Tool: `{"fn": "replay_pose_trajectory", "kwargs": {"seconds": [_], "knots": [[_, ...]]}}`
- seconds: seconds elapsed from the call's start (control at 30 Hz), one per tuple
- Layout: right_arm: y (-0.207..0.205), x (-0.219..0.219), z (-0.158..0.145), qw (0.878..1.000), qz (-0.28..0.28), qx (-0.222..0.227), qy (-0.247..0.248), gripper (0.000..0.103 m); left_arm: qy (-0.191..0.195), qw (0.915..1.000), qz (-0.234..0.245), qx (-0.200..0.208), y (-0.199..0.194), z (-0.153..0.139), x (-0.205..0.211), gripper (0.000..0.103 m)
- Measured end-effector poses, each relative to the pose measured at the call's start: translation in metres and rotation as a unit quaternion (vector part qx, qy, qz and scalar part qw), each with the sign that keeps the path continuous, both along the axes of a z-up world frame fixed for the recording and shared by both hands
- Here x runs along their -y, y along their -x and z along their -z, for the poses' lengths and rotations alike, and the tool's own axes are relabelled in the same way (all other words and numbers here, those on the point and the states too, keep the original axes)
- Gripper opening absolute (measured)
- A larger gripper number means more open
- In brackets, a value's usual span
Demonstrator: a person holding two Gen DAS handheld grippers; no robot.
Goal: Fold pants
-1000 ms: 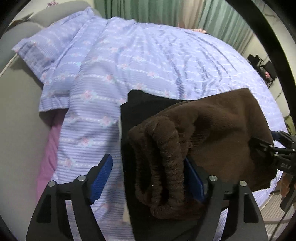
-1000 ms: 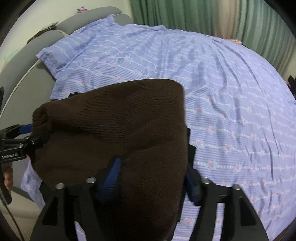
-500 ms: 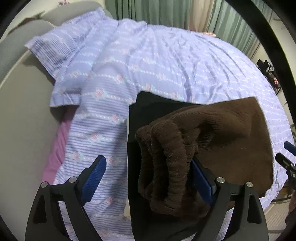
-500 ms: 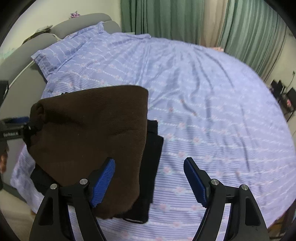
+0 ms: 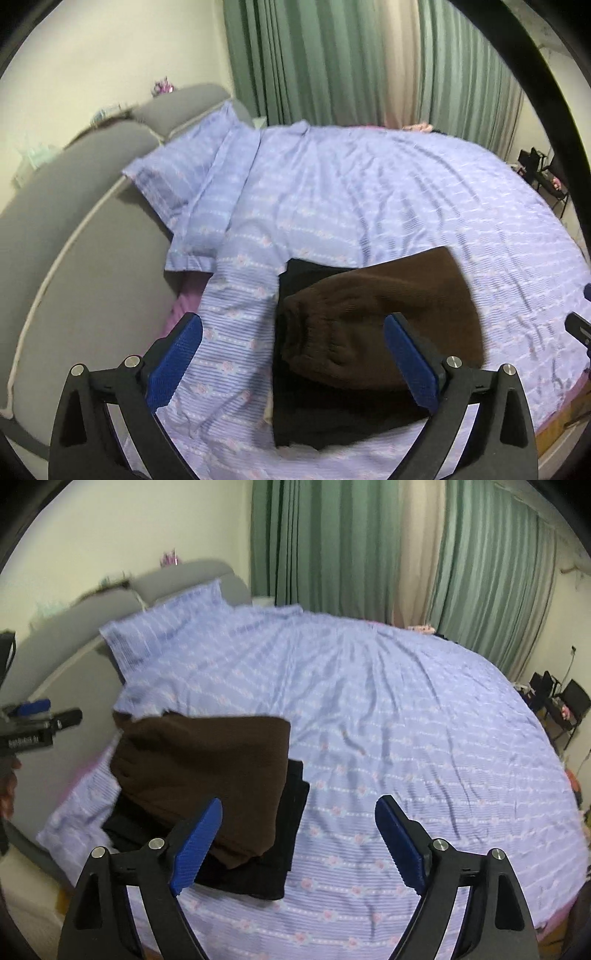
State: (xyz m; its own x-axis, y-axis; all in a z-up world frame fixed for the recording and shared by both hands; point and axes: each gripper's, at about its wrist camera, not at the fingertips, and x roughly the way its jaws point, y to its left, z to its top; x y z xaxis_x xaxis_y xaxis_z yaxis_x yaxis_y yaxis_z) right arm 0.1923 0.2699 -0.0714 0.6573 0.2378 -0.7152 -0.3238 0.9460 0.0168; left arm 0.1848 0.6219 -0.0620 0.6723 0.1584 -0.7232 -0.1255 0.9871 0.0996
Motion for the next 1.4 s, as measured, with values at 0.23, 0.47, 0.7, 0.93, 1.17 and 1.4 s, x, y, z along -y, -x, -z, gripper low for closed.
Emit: {"fn": "replay_pose_trajectory", "kwargs": {"seconds": [0.23,0.47,0.7,0.93,1.17,1.4], "knots": [[0.04,0.087,-0.043,0.999,0.007,0.04,-0.036,0.099,-0.008,0.9988,-0.006,0.047,0.055,-0.039,0.094,0.103],[0.075,0.187,-0.067,0.998,0.005,0.052,-0.043,0.102,0.024,0.9981,-0.011,0.056,0.1,-0.063,0.209,0.103],[0.1,0.264,-0.081,0.997,0.001,0.067,-0.028,0.102,0.031,0.9965,-0.01,0.076,0.137,-0.075,0.305,0.103],[0.123,0.323,-0.09,0.997,0.009,0.077,-0.025,0.102,0.027,0.9967,-0.006,0.076,0.158,-0.076,0.368,0.103],[0.14,0.357,-0.092,0.996,0.044,0.072,-0.04,0.102,0.017,0.9972,0.03,0.066,0.163,-0.077,0.411,0.103],[0.152,0.38,-0.092,0.994,0.08,0.068,-0.042,0.102,0.02,0.996,0.057,0.066,0.165,-0.08,0.438,0.103]]}}
